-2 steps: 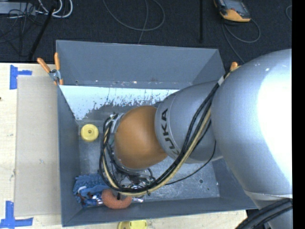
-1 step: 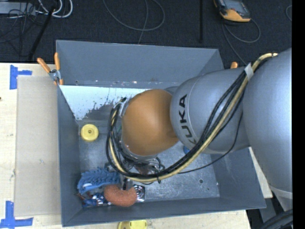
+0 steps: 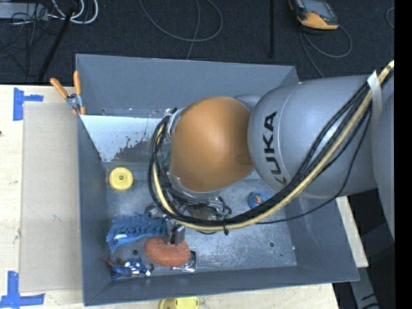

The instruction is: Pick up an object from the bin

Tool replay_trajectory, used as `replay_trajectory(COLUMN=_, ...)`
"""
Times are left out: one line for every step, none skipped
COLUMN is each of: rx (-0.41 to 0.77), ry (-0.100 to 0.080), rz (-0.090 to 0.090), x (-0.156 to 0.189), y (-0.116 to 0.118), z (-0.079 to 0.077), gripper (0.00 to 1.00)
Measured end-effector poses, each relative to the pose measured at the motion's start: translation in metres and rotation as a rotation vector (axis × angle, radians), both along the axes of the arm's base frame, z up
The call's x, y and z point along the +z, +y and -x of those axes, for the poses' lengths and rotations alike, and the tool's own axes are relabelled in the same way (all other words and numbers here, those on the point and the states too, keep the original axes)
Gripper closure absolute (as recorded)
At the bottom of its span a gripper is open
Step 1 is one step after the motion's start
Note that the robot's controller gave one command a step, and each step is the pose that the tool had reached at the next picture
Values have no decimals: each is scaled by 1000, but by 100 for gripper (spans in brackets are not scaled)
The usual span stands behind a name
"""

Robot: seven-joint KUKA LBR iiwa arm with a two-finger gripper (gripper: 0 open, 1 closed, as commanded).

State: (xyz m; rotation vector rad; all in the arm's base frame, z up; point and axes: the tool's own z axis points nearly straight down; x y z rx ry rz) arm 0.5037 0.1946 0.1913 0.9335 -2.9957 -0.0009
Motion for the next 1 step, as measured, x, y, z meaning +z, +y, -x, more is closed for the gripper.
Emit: replay_trajectory(rx=30, ry=-3, rz=-1, x=42, y=6, z=3, gripper=100)
